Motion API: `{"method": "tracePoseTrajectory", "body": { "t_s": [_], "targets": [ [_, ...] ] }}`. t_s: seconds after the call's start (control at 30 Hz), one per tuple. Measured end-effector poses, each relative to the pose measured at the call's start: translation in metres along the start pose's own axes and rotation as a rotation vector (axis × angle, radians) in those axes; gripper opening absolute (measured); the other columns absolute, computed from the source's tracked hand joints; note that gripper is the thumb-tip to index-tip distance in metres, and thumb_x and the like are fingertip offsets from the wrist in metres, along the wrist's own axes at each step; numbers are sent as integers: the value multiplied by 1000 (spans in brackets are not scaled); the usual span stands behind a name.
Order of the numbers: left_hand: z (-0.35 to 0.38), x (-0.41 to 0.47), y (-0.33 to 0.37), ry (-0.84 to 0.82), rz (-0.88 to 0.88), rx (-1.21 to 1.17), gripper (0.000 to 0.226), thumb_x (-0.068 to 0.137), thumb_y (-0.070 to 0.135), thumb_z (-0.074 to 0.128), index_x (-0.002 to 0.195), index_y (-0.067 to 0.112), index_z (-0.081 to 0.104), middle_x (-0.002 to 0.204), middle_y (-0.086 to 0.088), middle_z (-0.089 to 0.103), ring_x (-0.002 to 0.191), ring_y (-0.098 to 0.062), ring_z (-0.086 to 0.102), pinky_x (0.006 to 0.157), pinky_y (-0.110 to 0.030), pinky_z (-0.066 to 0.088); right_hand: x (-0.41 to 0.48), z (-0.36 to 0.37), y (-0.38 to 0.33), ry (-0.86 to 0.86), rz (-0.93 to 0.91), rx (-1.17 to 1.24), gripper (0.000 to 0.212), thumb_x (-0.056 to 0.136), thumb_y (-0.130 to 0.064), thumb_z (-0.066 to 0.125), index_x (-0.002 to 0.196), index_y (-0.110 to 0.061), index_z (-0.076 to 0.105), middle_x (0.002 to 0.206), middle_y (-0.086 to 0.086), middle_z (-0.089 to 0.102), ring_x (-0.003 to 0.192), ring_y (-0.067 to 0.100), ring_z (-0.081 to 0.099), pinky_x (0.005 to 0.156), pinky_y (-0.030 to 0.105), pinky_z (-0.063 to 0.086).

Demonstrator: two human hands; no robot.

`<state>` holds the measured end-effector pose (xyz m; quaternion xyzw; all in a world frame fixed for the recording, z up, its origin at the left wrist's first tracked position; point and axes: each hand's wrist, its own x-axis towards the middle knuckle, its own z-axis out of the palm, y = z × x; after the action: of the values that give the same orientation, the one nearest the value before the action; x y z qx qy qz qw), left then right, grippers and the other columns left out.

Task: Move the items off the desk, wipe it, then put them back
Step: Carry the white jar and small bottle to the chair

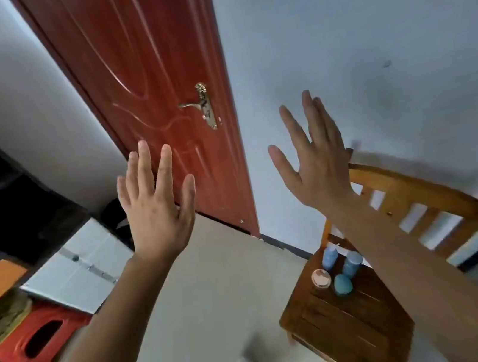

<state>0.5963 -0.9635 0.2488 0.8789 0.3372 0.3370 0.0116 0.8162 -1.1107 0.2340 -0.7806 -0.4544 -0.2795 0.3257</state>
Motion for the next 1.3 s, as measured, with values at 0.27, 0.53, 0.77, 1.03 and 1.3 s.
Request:
{"method": "tracePoseTrajectory", "body": {
  "t_s": [0.27,0.53,0.77,1.03,1.3],
  "targets": [
    [-133,-93,-148,151,-376,220,61,100,49,36,154,20,29,164,-10,15,151,-28,11,119,-54,15,7,70,-201,-114,-324,334,66,102,-53,45,154,-15,38,164,19,22,152,34,23,120,50,27],
    [-251,-178,-325,274,-650,356,62,98,49,38,152,21,31,163,-10,19,150,-29,15,117,-56,19,-9,152,-450,-217,-534,545,67,101,-53,44,155,-14,36,164,20,22,150,37,27,117,54,31],
    [-299,-196,-439,286,-741,385,63,98,49,36,153,20,31,162,-12,20,150,-30,15,118,-56,20,-19,209,-587,-317,-603,646,68,100,-53,45,156,-17,33,165,16,21,152,31,23,121,48,26],
    [-261,-171,-569,198,-827,342,65,99,53,34,155,23,25,164,-8,14,151,-25,10,119,-52,17,4,333,-671,-386,-602,678,64,99,-50,47,151,-14,41,161,17,30,147,33,33,116,48,34],
    [-245,-93,-757,112,-914,310,70,96,59,30,156,24,21,165,-5,9,152,-22,7,120,-48,17,58,495,-792,-531,-527,728,69,96,-51,54,152,-14,38,158,16,36,144,30,39,114,45,39]
  ]
}}
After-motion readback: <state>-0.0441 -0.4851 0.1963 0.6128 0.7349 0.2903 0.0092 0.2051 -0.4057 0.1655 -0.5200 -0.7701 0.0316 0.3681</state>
